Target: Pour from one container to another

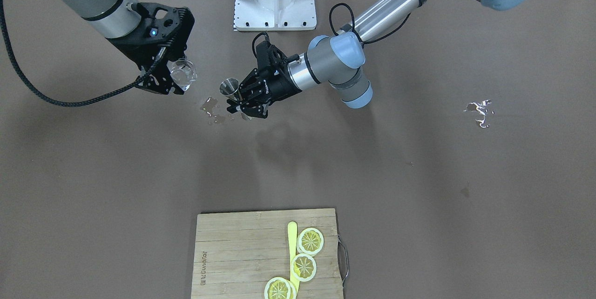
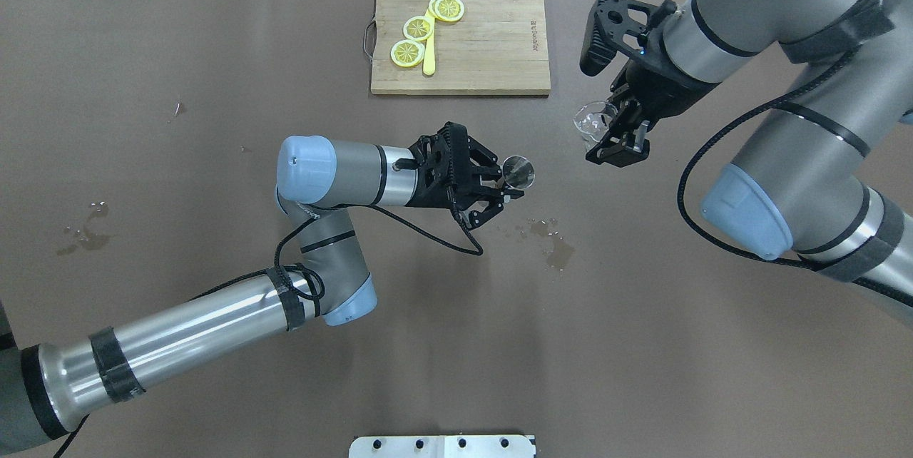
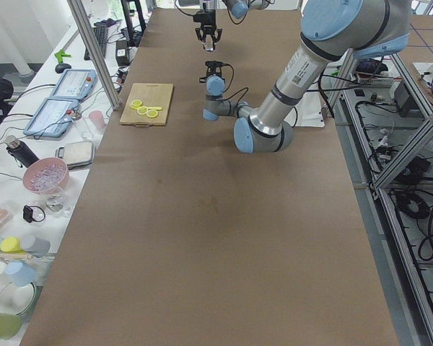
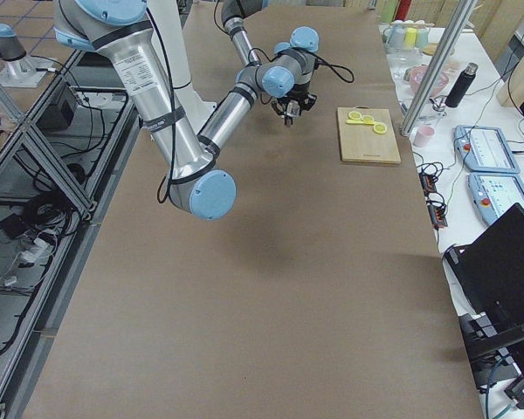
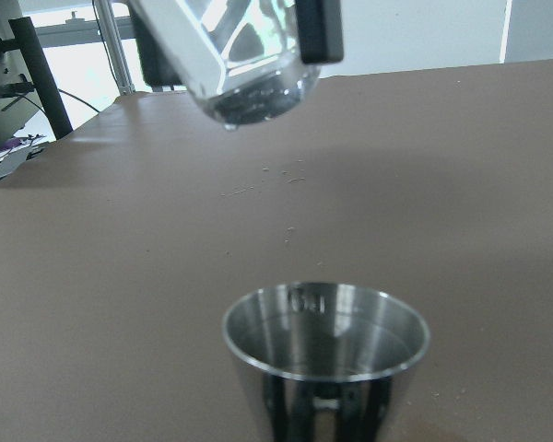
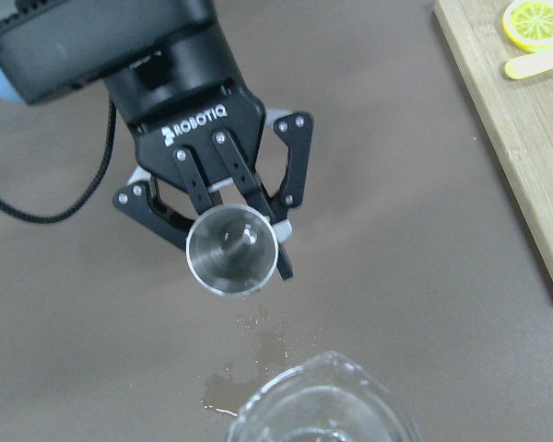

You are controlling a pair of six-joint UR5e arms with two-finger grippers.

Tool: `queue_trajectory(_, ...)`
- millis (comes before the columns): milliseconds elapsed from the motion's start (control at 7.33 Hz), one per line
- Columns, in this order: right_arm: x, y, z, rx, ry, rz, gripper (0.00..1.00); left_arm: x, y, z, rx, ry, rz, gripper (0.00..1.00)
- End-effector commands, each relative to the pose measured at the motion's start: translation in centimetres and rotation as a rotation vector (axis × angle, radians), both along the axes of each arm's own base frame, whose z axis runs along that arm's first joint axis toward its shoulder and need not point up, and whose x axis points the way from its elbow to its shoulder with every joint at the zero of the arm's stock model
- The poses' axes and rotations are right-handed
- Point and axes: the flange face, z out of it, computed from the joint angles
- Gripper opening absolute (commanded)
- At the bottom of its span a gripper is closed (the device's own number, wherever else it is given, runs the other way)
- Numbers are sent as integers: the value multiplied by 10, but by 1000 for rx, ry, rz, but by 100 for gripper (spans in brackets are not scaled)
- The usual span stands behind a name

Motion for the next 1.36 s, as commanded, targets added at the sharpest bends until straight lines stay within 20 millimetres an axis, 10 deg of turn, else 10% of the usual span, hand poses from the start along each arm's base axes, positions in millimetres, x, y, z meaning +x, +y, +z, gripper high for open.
queue_trajectory(0,30,1,53,1,-42,51,0,-24,-6,8,-2,20,-53,0)
queue_trajectory(409,98,-23,171,-36,-30,179,0,-67,-4,37,-21,38,-147,0)
queue_trajectory(682,91,-55,246,-78,-95,264,0,-98,-3,57,-40,52,-232,0)
queue_trajectory(1227,99,-50,318,-64,-222,318,0,-163,-2,83,-102,97,-461,0)
